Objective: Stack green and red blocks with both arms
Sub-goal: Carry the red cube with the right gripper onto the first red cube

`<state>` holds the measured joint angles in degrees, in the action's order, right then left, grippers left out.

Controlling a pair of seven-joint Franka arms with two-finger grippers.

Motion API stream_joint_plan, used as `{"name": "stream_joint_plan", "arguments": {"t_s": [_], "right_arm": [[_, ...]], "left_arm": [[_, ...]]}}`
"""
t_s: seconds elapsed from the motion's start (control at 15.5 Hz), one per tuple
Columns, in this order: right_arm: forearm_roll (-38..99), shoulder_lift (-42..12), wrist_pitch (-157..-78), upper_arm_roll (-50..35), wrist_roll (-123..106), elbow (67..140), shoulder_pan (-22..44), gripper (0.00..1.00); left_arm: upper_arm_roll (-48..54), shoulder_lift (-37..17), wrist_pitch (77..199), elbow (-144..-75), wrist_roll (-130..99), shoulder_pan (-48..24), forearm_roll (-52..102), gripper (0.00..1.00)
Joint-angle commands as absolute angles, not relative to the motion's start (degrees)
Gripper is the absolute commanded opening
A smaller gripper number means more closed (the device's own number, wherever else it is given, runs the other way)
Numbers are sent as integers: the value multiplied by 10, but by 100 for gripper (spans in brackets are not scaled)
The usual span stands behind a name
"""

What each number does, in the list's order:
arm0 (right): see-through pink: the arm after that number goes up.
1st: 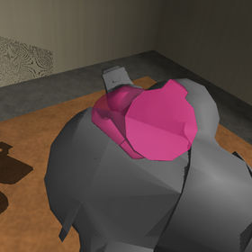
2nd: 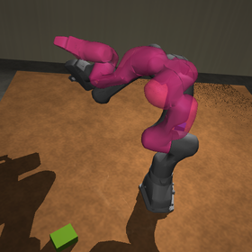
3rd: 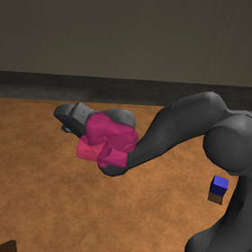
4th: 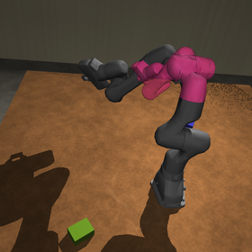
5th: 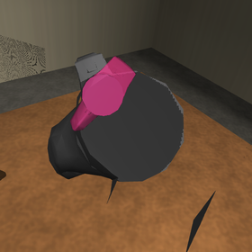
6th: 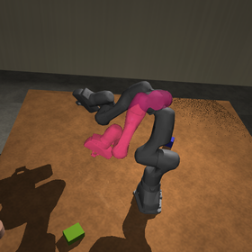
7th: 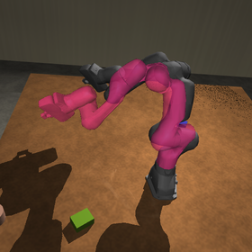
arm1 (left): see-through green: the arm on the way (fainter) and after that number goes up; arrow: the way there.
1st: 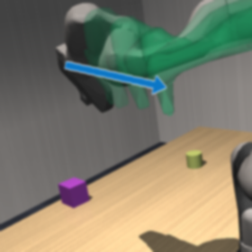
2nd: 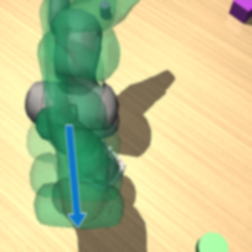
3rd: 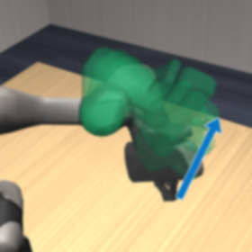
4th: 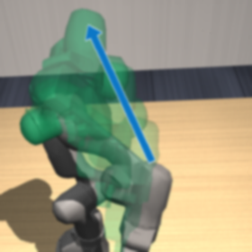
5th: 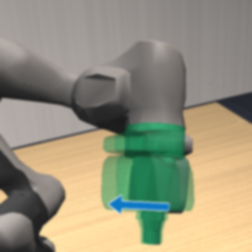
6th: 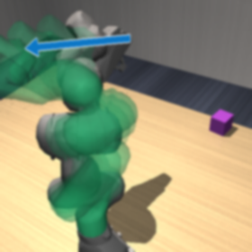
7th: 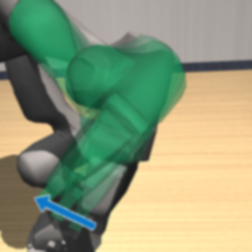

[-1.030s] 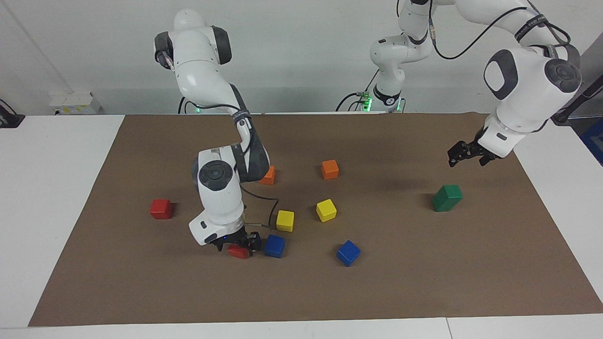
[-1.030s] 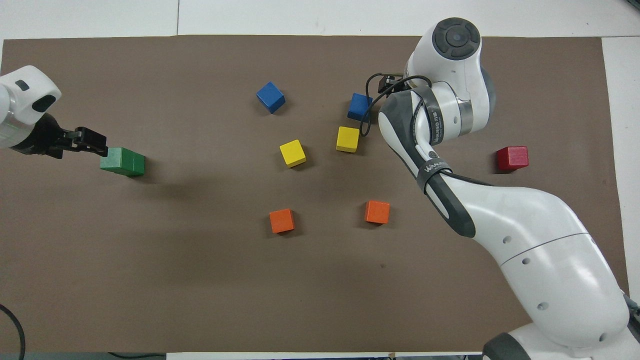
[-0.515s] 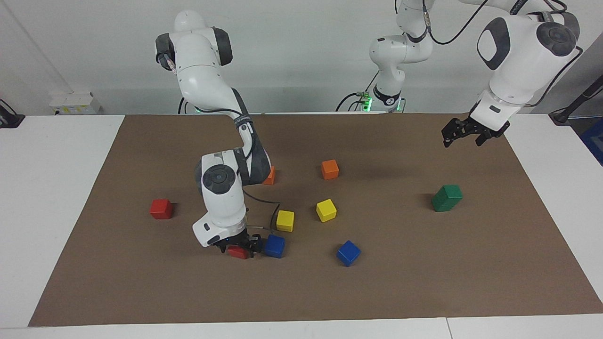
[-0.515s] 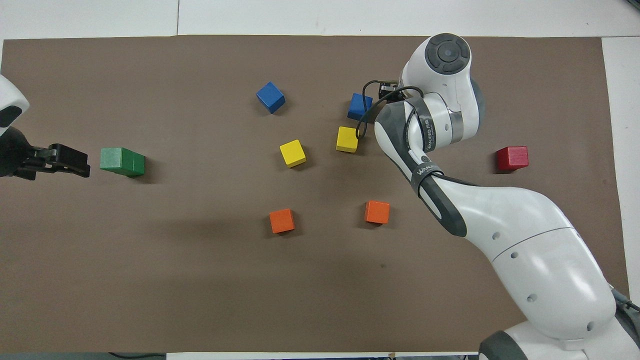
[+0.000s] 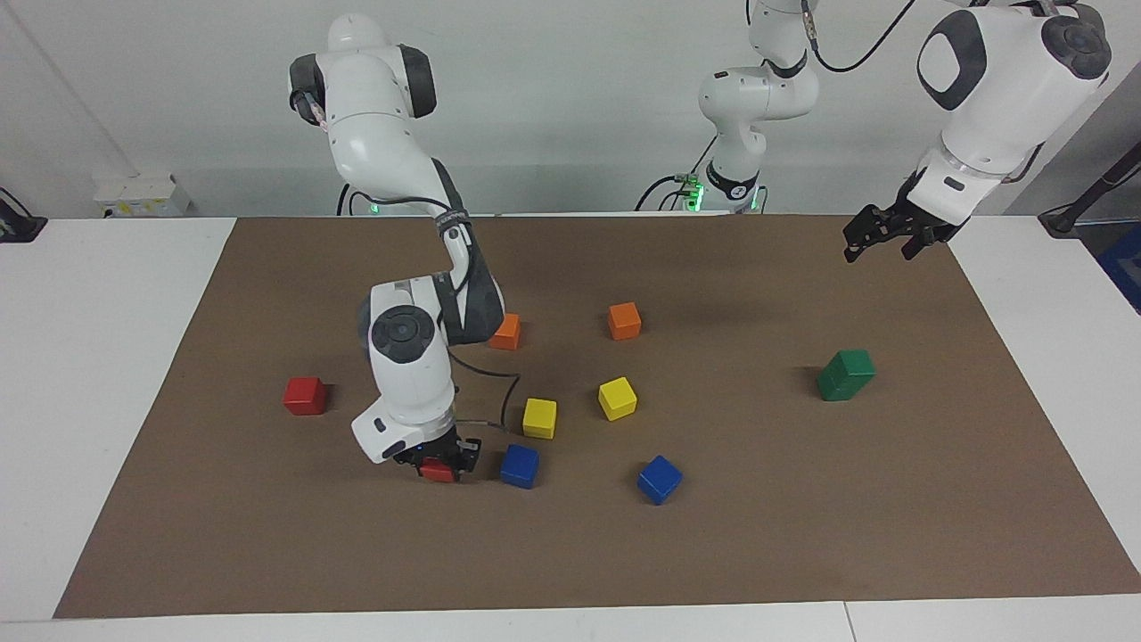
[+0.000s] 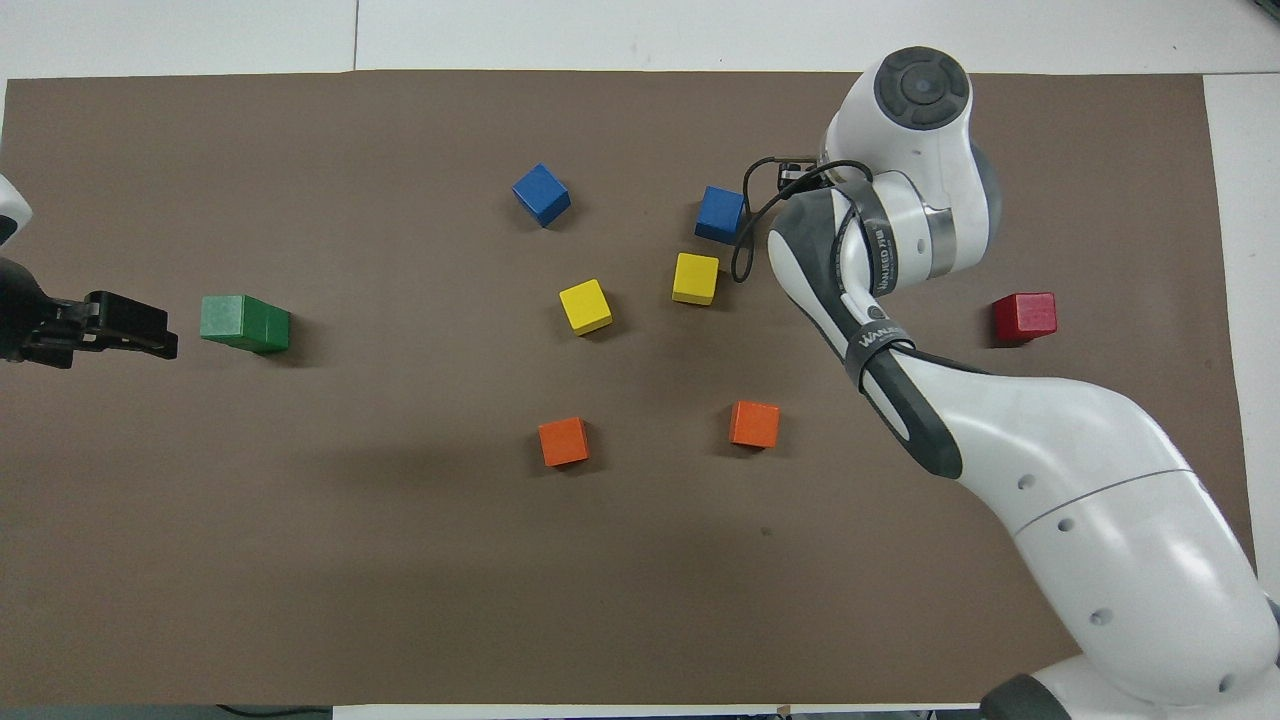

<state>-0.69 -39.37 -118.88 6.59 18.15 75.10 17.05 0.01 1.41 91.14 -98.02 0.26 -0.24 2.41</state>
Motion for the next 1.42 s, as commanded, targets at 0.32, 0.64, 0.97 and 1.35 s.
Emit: {"name": "stream_joint_plan", "arguments": {"t_s": [0.32, 0.64, 0.97, 1.35], "right_arm": [[-4, -114, -1300, 56, -62, 1130, 26, 0], [-4, -111, -1342, 56, -83, 1160, -15, 0], [-3, -117, -1393, 55, -79, 1182, -18, 0], [-3, -116, -1395, 56, -65, 1187, -16, 0]], "left_arm": [[-10, 26, 907, -988, -1, -11, 37, 100], [-10, 30, 907, -987, -1, -11, 37, 100], [-10, 33, 907, -988, -1, -11, 37, 100], [-10, 33, 906, -988, -1, -11, 37, 100]]}}
